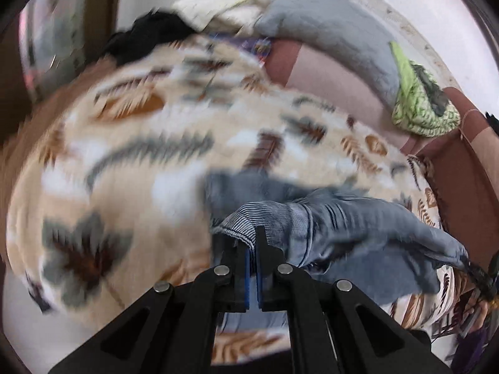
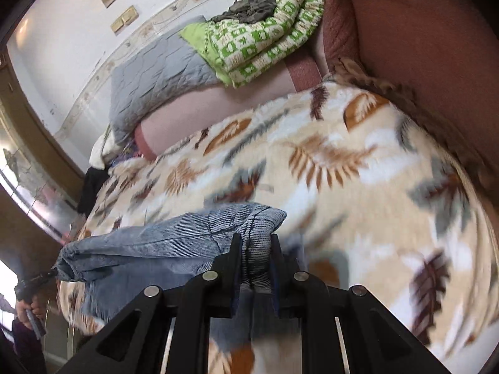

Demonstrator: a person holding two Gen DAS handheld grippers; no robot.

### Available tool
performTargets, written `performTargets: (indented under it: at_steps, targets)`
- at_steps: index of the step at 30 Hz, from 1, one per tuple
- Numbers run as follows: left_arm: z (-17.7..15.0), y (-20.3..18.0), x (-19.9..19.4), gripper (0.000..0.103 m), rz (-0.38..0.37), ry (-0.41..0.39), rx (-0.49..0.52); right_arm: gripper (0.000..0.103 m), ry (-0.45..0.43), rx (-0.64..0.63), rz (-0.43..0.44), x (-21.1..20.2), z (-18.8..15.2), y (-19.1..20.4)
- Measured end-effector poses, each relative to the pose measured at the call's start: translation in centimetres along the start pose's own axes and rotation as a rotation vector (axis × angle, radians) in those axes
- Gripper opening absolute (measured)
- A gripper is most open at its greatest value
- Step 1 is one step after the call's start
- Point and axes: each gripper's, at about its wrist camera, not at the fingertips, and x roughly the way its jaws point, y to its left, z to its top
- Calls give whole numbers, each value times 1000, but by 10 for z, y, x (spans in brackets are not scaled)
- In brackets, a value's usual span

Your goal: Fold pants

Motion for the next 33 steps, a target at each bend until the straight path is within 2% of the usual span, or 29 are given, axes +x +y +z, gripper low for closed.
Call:
performTargets:
  at_steps: [4,7,8,10,12,13,14,15,17,20,23,26,29,33]
  targets:
    - [-43,28,20,3,22,84,-59,16,66,-4,4,-7,-45,-13]
    - [-62,37,28,7,61,124,-83,17,221,-12,9,3,-74,-24]
    - [-64,37,28,10,78,127,-78,21,254,-10,-2,5,-77,-28]
    - [-67,38,21,11,150,134,-66,33,302,-13,-29,4,-83,-34]
    - [-67,43,10,11,203,128,-61,48,268,-10,-14,-8,-81,-39]
    - [-68,45,4,11,213,121,-69,52,236,6,2,-15,-77,-43]
    - [-68,46,-2,11,223,114,-75,63,207,25,17,-21,-73,-46]
    - [-69,45,-10,11,235,98,-76,71,174,47,30,-26,-68,-49]
    - [-67,36,-21,11,239,70,-58,71,118,90,60,-29,-55,-54]
    - [-64,8,-30,11,201,38,-3,71,89,142,87,-19,-34,-56]
    - [-60,-41,-27,11,106,20,91,71,73,175,95,3,-10,-51]
    - [-62,-91,-15,11,18,36,189,71,105,192,84,30,12,-50]
    - [-67,-137,6,12,-45,71,258,70,152,153,53,59,32,-44]
    - [-78,-177,33,12,-109,142,297,57,267,78,27,103,49,-42]
